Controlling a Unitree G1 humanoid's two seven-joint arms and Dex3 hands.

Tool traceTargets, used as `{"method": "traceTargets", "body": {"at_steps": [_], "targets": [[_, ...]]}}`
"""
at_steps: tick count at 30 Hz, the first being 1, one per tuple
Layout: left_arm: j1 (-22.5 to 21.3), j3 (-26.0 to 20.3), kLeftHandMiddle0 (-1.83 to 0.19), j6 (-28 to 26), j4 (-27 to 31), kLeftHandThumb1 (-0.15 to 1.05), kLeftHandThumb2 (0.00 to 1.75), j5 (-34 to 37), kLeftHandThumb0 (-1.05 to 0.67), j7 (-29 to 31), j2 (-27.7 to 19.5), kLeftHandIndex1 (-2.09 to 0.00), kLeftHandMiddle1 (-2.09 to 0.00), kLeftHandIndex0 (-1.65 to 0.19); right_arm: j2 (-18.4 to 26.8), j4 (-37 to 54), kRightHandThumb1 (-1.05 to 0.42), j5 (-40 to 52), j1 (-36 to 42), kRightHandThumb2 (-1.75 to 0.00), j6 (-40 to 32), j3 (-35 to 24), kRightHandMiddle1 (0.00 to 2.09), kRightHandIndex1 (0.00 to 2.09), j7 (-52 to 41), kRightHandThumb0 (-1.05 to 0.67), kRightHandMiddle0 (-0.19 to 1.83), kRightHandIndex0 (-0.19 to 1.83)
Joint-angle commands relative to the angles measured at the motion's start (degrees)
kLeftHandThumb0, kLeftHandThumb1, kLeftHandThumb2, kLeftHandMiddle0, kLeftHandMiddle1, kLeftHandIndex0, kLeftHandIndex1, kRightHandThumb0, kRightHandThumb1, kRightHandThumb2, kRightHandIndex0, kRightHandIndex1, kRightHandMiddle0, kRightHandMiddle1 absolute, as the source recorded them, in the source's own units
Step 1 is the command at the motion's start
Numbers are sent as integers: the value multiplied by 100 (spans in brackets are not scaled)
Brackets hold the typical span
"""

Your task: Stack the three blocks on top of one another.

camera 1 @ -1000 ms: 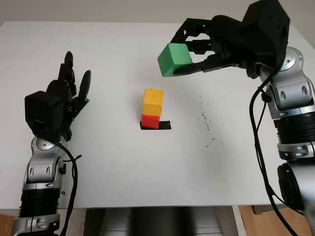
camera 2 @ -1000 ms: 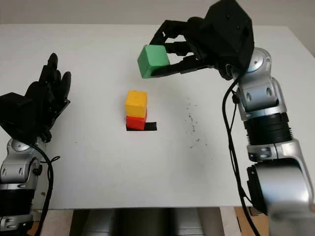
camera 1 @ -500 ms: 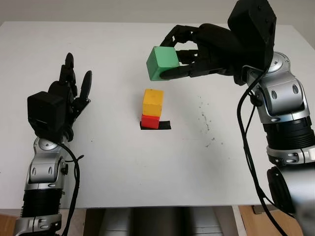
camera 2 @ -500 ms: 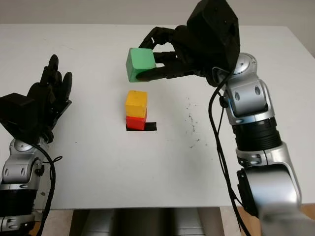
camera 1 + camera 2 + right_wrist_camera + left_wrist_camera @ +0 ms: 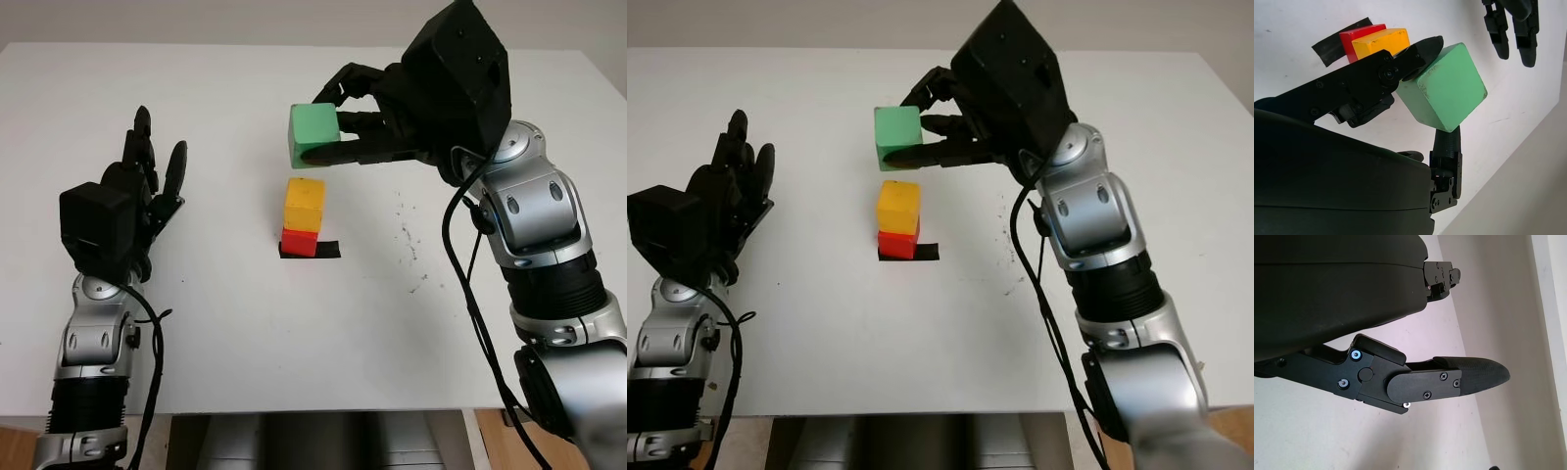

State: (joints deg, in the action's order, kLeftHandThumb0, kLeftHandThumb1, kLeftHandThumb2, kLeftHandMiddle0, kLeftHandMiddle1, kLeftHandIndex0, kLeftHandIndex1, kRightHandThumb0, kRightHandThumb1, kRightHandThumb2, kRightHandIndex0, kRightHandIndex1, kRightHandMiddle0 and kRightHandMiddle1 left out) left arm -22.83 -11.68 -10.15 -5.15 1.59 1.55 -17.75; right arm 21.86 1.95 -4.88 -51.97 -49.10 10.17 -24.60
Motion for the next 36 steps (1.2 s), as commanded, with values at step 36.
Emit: {"method": "traceTargets", "body": {"at_steps": [36], "targets": [[169, -13, 17, 39, 144, 105, 52, -17, -76, 8, 69, -5, -5, 11, -378, 325, -105, 590, 561, -6, -412, -289, 176, 4, 467, -43, 19, 30]]}}
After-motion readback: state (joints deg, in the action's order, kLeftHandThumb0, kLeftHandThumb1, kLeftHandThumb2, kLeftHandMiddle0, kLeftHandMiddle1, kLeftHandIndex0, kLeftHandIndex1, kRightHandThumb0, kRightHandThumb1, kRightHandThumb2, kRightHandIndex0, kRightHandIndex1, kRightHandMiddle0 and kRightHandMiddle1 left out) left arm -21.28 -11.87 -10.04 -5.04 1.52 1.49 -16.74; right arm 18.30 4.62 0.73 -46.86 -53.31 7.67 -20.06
